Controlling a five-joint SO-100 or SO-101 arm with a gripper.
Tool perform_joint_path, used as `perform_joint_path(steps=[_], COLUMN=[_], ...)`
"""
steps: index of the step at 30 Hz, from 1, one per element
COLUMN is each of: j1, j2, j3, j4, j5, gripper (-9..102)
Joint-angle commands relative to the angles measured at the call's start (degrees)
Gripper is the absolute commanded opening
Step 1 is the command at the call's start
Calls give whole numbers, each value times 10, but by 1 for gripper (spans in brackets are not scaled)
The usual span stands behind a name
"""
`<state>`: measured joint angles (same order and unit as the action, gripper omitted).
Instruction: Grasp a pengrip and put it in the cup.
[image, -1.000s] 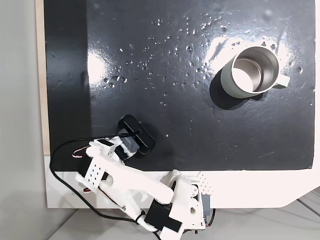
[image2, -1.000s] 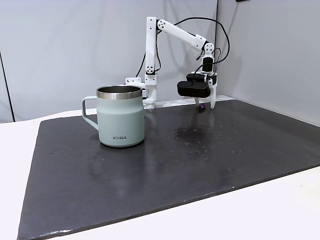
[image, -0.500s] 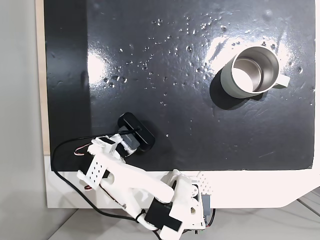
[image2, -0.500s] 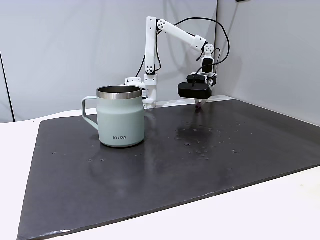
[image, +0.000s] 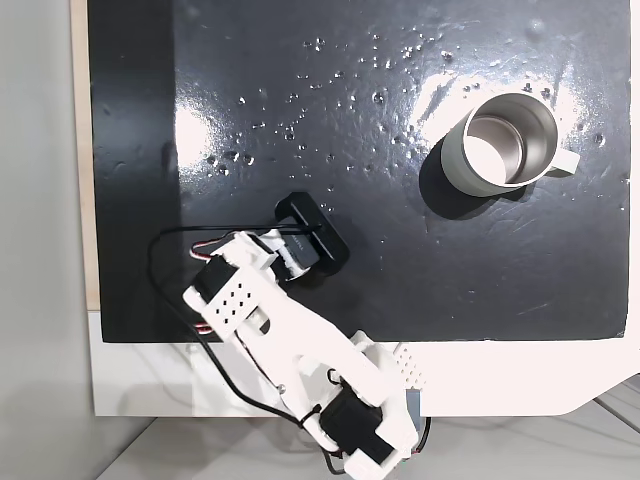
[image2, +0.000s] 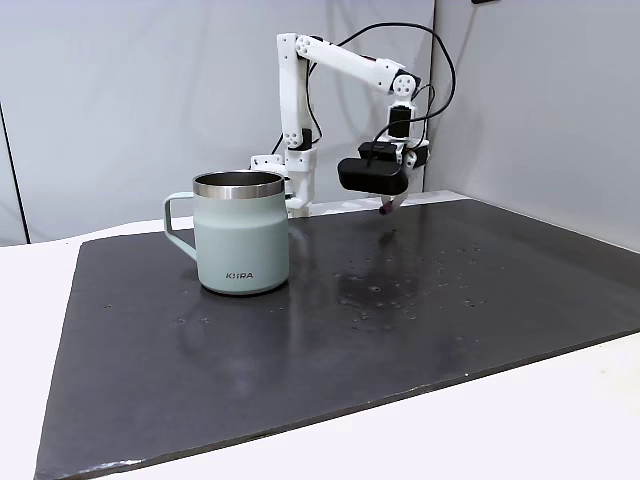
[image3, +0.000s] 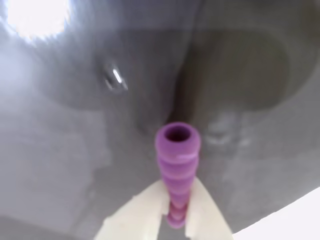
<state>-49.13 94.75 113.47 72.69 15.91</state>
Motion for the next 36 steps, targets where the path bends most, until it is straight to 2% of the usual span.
perform_joint_path(steps=[1, 11, 24, 31, 36], j1=[73, 250, 401, 514, 594], j2=[51, 120, 216, 250, 248], j3=[-43, -100, -204, -268, -288], j4=[37, 127, 265, 287, 265], j5=[-35, -143, -278, -378, -449], gripper=[0, 0, 0, 0, 0])
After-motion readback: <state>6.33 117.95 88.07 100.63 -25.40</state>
